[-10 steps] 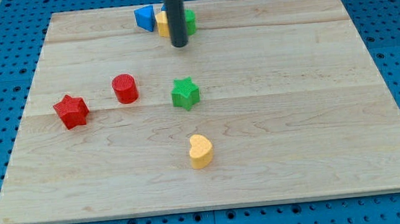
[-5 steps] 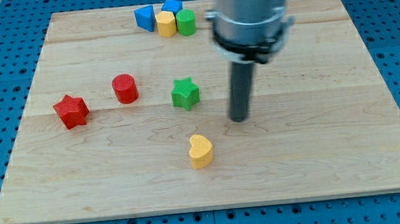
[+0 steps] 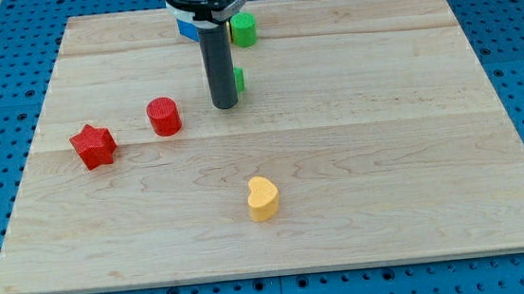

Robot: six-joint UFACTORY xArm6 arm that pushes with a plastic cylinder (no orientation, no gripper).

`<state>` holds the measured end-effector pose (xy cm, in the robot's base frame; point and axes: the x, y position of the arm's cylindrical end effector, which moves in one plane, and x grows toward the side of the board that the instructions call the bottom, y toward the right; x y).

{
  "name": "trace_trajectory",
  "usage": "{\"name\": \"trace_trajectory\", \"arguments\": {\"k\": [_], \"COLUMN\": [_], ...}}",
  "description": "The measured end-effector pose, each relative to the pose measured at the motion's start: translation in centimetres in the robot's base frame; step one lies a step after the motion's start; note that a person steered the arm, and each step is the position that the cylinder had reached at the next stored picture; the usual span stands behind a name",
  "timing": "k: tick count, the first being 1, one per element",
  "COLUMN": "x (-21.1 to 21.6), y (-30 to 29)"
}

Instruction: Place the green star under the hexagon

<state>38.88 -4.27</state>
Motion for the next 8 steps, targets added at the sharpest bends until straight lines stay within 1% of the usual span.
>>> {"name": "trace_trajectory", "arguments": {"k": [1, 2, 3, 4, 5, 6, 7, 8], "x": [0.6, 2.3, 2.0, 1.0, -3.3, -8.2, -5.1, 3.3], "y": [0.7, 2.5, 6.1, 2.6, -1.0, -1.6, 0.4, 2.6]}}
